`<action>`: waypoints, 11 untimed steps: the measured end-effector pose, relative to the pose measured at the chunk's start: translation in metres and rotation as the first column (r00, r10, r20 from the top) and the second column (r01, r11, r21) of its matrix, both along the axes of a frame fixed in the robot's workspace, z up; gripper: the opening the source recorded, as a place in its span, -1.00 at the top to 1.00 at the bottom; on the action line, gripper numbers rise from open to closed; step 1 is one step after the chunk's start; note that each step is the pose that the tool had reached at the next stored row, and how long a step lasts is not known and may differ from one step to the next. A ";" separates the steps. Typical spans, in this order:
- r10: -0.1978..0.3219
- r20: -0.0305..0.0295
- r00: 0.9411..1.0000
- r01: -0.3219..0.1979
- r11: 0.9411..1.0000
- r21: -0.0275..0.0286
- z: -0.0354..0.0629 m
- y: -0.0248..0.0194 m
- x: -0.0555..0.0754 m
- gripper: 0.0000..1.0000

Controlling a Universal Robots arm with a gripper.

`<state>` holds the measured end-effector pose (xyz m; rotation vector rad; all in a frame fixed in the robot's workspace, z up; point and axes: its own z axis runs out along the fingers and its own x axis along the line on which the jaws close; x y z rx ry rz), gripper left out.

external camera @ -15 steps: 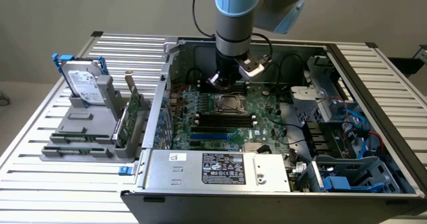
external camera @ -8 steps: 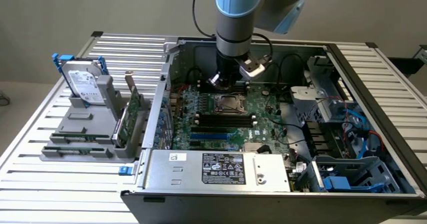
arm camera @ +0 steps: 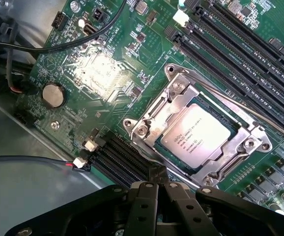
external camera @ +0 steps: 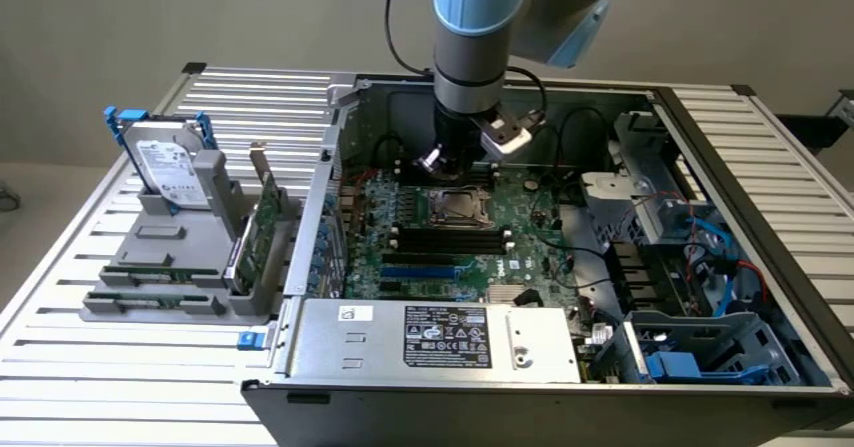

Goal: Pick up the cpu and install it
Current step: 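Close the cpu cover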

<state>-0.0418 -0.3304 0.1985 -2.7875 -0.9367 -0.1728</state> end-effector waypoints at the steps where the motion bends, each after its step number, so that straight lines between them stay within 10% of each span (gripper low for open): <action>1: 0.001 0.000 1.000 -0.001 1.000 0.000 -0.0001 0.0000 0.000 0.79; 11: 0.016 -0.001 1.000 -0.016 1.000 -0.006 -0.0009 0.0000 0.002 0.79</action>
